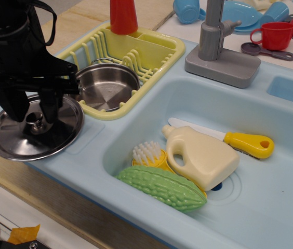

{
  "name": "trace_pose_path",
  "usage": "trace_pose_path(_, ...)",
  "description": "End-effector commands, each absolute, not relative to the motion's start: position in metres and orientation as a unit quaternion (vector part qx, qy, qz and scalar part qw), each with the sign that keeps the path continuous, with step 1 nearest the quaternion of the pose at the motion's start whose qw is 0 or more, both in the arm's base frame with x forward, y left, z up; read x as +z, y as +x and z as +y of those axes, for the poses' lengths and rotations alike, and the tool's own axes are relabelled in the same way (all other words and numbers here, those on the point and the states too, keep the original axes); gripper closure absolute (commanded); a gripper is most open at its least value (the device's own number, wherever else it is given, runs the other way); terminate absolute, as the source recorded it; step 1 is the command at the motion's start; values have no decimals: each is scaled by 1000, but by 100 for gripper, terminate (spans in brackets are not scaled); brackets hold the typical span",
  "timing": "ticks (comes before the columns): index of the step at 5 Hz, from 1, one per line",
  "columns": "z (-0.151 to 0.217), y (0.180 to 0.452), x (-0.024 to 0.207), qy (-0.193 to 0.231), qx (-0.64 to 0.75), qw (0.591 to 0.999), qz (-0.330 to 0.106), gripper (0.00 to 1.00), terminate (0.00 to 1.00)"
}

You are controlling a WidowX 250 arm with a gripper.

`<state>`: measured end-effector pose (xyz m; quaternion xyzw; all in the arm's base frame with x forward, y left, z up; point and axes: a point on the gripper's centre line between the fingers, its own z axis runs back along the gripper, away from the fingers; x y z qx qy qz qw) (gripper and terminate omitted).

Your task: Take lid off pot or pan

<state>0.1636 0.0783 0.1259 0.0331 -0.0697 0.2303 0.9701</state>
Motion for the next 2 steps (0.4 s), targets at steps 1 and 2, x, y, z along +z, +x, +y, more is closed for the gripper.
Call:
trace_pose_path(1, 84, 167, 131, 35, 227, 970, -78, 0, 0)
trace_pose_path(2, 84, 167, 131, 35, 227, 970, -78, 0, 100)
